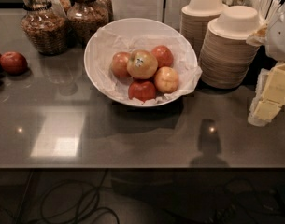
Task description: Pick apple from white bowl
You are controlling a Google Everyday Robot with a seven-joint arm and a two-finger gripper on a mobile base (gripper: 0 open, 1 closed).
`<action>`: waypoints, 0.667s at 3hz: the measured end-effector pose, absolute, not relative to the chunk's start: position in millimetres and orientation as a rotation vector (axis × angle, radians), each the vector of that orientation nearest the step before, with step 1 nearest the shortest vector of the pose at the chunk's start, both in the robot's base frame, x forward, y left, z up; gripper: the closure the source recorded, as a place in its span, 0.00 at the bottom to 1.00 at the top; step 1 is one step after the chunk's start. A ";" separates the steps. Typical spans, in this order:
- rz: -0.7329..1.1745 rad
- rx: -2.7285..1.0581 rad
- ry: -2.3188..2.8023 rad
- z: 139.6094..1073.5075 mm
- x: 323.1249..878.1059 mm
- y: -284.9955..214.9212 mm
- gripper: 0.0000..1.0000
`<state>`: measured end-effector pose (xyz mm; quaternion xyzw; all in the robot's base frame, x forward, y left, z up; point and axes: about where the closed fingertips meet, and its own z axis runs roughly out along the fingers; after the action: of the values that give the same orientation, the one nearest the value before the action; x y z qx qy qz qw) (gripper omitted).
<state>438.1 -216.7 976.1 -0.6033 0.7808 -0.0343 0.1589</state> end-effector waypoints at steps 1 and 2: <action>-0.103 -1.711 2.216 980.5 442.0 -213.0 0.00; -0.091 -1.715 2.157 984.9 466.7 -194.3 0.00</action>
Offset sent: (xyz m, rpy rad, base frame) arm 0.0577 0.0431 0.0105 0.0720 -0.0723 0.0665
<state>466.7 -194.3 984.9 -0.6106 0.7679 -0.0325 0.1908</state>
